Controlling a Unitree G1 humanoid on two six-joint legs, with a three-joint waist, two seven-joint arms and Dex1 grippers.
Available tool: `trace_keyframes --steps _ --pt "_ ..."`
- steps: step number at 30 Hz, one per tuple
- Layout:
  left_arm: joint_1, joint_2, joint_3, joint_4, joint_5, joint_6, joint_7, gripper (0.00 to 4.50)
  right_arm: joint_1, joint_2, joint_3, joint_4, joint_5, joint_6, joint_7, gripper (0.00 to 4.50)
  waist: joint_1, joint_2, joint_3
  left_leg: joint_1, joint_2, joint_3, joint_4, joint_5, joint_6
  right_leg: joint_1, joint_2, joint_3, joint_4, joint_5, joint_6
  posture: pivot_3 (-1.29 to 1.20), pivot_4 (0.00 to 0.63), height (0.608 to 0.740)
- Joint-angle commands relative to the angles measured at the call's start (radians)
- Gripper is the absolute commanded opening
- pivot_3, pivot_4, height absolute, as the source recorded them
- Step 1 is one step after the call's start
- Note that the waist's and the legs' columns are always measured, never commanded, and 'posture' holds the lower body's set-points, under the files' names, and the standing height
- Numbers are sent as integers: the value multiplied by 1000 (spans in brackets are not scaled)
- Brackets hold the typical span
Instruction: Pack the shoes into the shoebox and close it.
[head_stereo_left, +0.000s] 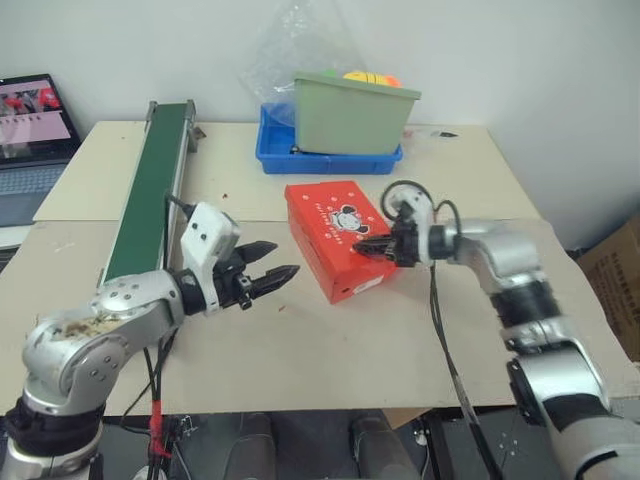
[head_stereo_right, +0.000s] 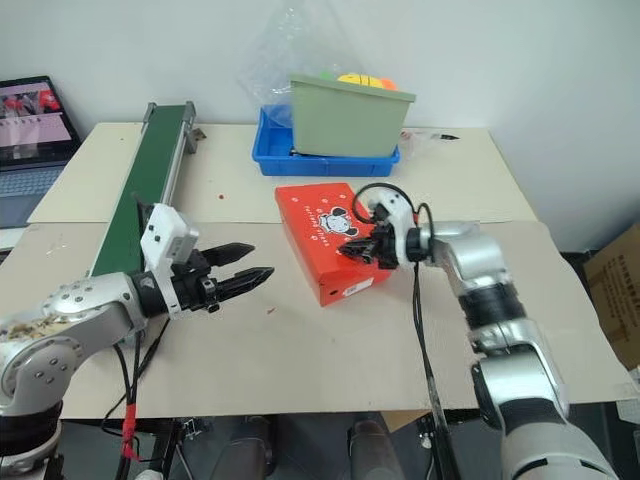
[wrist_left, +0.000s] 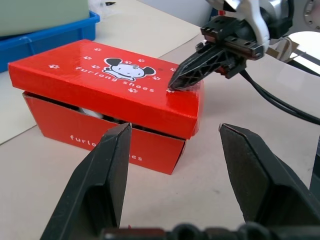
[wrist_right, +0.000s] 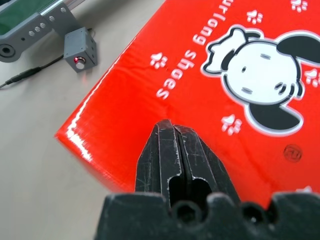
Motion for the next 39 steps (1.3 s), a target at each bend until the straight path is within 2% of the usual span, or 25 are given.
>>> trace_keyframes --steps 1,4,9,18,25,27,28,32,36,39 --pt "27 -12 38 -78 -27 2 54 2957 -126 52 -13 191 -51 -119 -5 33 0 0 0 0 0 0 0 0 0 0 0 0 0 0 0 0 150 740" --pt "69 -6 55 -94 -12 11 93 2957 -207 106 -17 338 -90 -200 -10 33 0 0 0 0 0 0 -1 0 0 0 0 0 0 0 0 0 150 740" --pt "134 -11 110 -42 109 11 220 2957 -278 164 -18 475 -140 -279 1 33 1 0 0 0 0 -1 -1 0 0 0 0 -1 1 0 0 0 150 740" --pt "139 -49 164 -89 77 38 282 2957 -192 219 51 558 -284 -381 -30 33 -2 0 -1 1 0 -1 -1 0 0 1 0 -1 1 0 0 0 150 740" --pt "145 -49 209 -140 40 81 327 2957 -166 246 99 653 -403 -491 -145 33 -3 -5 -8 16 0 -1 -2 -1 -1 12 0 -1 1 -1 -1 0 150 740" --pt "144 -49 220 -155 29 95 340 2957 -172 254 112 674 -431 -516 -186 33 -5 -7 -12 19 0 -1 -2 -4 -7 12 0 -1 0 -2 -1 0 150 740" --pt "144 -48 223 -158 25 99 344 2957 -174 257 116 682 -442 -525 -198 33 -6 -8 -12 22 0 -1 -1 -5 -7 14 0 -1 0 -4 2 0 150 740" --pt "137 -51 227 -170 8 111 367 2957 -192 271 116 699 -469 -557 -234 33 -6 -9 -14 36 0 -1 -1 -6 -9 27 0 -1 -1 -9 -4 0 150 740" --pt "146 -46 221 -169 8 109 364 2957 -217 270 78 689 -447 -549 -191 33 -8 -9 -14 36 0 -1 -1 -6 -9 27 -1 -1 -1 -9 -5 0 150 740" --pt "136 -36 212 -151 17 102 351 2957 -246 251 29 654 -394 -519 -105 33 -8 -9 -14 35 0 -1 -1 -6 -9 26 -1 -1 -1 -9 -5 0 150 740"
